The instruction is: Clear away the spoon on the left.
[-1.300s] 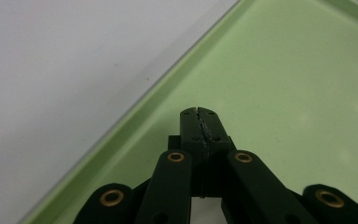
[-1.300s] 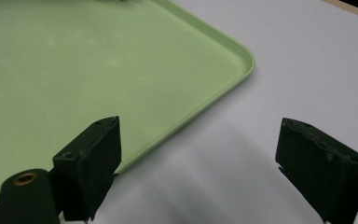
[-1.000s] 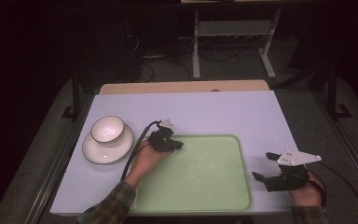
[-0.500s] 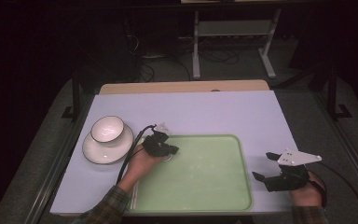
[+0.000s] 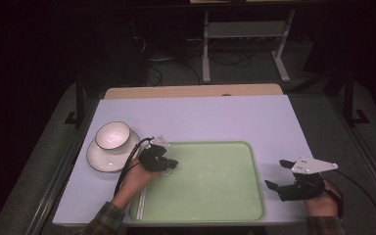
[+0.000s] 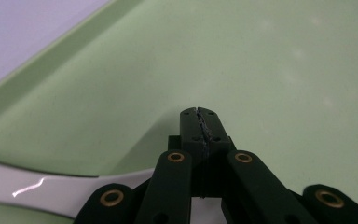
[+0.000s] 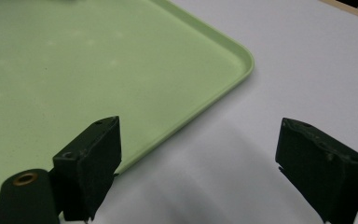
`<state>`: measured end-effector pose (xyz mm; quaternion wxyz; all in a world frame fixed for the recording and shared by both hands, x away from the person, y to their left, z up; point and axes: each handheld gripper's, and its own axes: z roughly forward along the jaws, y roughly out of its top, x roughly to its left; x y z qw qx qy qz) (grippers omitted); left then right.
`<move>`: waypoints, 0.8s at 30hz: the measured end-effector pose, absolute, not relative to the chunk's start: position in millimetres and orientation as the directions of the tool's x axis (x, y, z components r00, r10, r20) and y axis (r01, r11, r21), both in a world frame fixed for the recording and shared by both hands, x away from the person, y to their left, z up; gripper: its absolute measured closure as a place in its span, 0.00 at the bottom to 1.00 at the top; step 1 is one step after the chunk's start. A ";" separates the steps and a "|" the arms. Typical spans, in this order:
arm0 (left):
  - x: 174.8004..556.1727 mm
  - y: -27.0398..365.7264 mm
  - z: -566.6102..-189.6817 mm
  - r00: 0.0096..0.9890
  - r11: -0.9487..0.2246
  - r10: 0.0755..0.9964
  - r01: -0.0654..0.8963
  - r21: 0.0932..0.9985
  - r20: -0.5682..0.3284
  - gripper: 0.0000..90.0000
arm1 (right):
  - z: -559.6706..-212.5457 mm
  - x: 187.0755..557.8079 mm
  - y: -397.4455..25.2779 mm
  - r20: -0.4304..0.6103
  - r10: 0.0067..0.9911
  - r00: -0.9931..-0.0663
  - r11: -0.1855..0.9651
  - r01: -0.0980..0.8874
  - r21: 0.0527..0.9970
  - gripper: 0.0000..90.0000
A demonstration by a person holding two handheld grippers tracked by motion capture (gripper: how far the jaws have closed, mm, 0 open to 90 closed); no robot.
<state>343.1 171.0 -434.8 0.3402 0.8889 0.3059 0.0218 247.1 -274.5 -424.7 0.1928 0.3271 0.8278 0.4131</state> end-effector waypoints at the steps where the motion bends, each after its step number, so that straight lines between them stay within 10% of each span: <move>1: 341.5 173.1 -434.9 0.812 -0.582 0.560 0.529 0.618 -0.167 1.00 | -424.7 247.1 -274.5 -0.050 0.701 -0.712 0.446 0.382 0.810 0.15; 24: 326.9 198.1 -432.4 0.804 -0.575 0.572 0.534 0.619 -0.162 1.00 | -424.6 247.0 -274.3 -0.052 0.700 -0.713 0.448 0.381 0.809 0.15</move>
